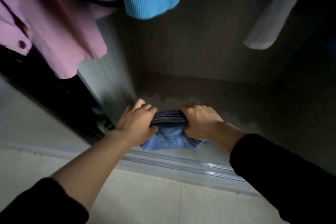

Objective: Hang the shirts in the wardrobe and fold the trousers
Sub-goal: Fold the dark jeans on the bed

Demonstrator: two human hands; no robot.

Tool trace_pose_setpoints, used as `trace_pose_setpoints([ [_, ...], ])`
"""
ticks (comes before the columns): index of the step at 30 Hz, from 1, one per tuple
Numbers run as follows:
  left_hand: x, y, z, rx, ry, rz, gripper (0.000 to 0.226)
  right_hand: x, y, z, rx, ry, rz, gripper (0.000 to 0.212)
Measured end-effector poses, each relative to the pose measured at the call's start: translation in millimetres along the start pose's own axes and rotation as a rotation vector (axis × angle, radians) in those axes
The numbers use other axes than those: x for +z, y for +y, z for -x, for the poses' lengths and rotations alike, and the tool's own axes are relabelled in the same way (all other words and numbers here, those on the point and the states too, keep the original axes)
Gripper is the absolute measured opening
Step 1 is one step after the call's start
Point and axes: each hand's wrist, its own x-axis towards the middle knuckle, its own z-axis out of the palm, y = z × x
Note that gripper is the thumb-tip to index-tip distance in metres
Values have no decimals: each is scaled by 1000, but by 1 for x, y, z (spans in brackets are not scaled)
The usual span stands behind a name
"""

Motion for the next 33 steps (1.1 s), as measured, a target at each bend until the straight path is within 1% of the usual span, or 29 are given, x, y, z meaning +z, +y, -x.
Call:
trace_pose_setpoints([
  [2,18,-14,-27,-4,98,7,34,11,6,-26,-1,73,48,44],
  [6,60,-38,-68,-9,365,-56,41,50,16,-71,-15,272,171,47],
  [7,73,-41,-73,-19,396,-65,41,67,18,-79,-41,349,222,49],
  [8,86,-44,-76,-28,404,-70,41,86,19,-84,-64,390,264,53],
  [9,99,-45,-77,-40,383,-79,41,105,19,-87,-82,407,294,57],
  [11,135,-43,-73,-83,268,-113,38,150,19,-87,-116,410,332,56],
  [14,184,-38,-62,-162,50,-133,36,204,17,-82,-181,300,396,51],
  [15,194,-38,-60,-175,16,-127,37,215,18,-81,-165,264,394,52],
  [17,201,-41,-64,-171,28,-120,39,217,18,-85,-54,237,335,57],
  [20,200,-50,-86,-176,51,-126,37,201,16,-98,99,139,193,75],
  [23,205,-59,-113,-211,55,-107,38,197,17,-118,162,65,137,84],
  [26,213,-67,-133,-229,79,-12,49,205,23,-139,173,66,66,97],
  [28,220,-73,-144,-232,78,53,59,215,27,-151,168,50,41,94],
  [31,230,-84,-159,-232,32,79,70,225,32,-171,139,92,-55,84],
  [33,233,-93,-167,-229,-5,128,76,228,35,-183,114,111,-101,82],
])
